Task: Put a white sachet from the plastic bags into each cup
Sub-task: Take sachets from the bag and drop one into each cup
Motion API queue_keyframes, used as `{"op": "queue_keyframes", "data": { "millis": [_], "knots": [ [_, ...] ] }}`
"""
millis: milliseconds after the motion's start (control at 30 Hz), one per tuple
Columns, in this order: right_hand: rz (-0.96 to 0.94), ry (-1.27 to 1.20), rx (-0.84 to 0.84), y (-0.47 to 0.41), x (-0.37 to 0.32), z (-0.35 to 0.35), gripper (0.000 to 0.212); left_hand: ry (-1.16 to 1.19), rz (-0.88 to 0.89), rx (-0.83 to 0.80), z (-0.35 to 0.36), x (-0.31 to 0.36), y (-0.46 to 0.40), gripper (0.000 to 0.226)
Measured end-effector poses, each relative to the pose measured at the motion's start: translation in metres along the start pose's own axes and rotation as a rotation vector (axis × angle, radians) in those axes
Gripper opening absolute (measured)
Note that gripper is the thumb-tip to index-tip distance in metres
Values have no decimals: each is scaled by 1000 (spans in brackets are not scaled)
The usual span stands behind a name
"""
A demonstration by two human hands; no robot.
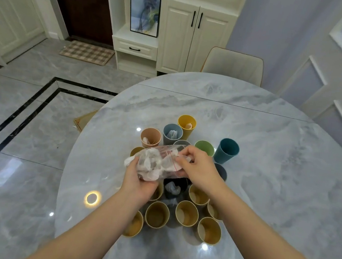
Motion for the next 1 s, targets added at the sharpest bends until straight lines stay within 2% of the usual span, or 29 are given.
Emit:
{"op": "queue_keyframes", "data": {
  "millis": [67,133,233,367,600,800,867,1000],
  "knots": [
    [35,-133,79,-1,5,-11,3,0,13,-8,-1,0,-4,41],
    [59,-270,240,-2,8,-29,9,12,27,-6,-1,4,-8,40],
    [115,-349,410,-4,16,-55,15,38,52,31,-2,6,-10,37],
    [273,-254,342,-17,53,-54,32,35,70,60,-6,6,-12,37],
    [415,-117,254,-24,98,-28,37,56,69,109,-7,1,2,24],
    [476,-287,219,-31,97,-20,42,19,73,84,-15,6,-1,35],
    [422,-293,238,-32,87,-22,36,-2,81,82,-15,8,-1,34],
    [167,-239,345,-29,43,-35,12,-10,96,122,-11,9,2,38]
  ]
}}
Point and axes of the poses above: each hand's wrist, its own y-axis away from the middle knuckle, its own z-axis out of the palm, x = y × z, the point moved 4 cm from there along -y, towards the middle knuckle, and after that the axes turned 3 degrees about -x, right-handed, at the moved point
